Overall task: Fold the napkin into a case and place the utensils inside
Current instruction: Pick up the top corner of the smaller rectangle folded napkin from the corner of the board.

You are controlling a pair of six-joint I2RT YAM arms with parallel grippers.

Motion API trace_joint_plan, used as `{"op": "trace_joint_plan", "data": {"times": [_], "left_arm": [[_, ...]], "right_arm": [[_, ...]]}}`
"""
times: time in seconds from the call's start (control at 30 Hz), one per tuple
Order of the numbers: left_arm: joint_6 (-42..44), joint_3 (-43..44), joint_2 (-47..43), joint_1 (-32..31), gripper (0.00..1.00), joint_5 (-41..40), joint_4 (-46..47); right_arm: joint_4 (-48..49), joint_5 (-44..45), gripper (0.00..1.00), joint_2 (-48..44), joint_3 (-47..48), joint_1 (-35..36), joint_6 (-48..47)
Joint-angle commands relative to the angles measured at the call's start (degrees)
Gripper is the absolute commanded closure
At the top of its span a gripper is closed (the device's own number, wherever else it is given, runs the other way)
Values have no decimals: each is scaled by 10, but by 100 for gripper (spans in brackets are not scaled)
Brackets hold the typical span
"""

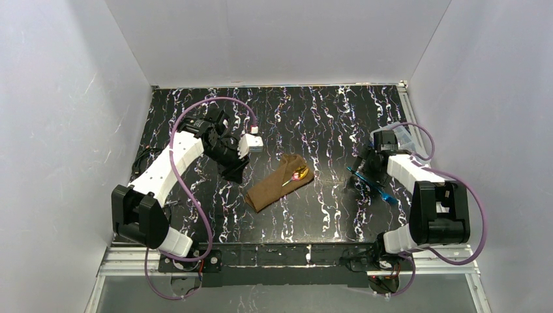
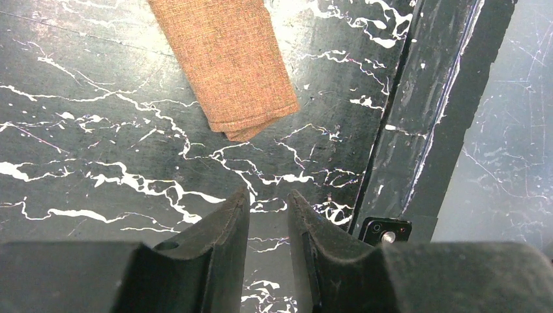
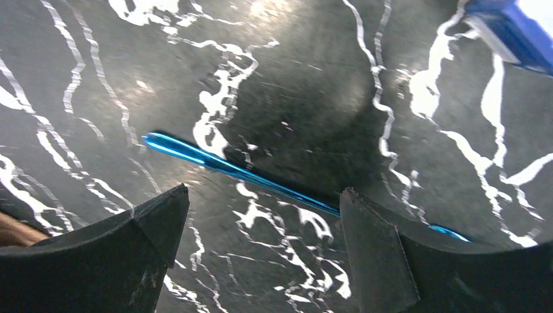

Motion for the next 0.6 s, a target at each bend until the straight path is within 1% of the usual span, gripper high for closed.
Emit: {"op": "trace_joint_plan", "data": {"times": [0.0, 0.07, 0.2, 0.33, 0.43, 0.47, 0.5, 0.57], "left_arm": [[-4, 13, -24, 3, 73, 21, -21], [-4, 13, -24, 3, 73, 20, -21], [-4, 15, -24, 4, 73, 14, -21], [-5, 18, -28, 4, 73, 11, -22], [-6, 19, -32, 4, 73, 10, -22], [-7, 20, -34, 4, 73, 10, -22], [-8, 21, -35, 4, 73, 11, -22], [-10, 24, -34, 4, 73, 12, -23]], "right_arm": [[-112, 42, 7, 17, 50, -7, -73], [-128, 38, 7, 21, 48, -7, -99], [-145, 31, 8, 19, 40, -6, -106], [-151, 23, 15, 41, 52, -6, -103], [-155, 36, 23, 61, 55, -4, -100], [-154, 38, 27, 65, 54, -2, -99], [-153, 42, 32, 67, 52, 1, -96], [-146, 41, 44, 71, 49, 5, -86]]}}
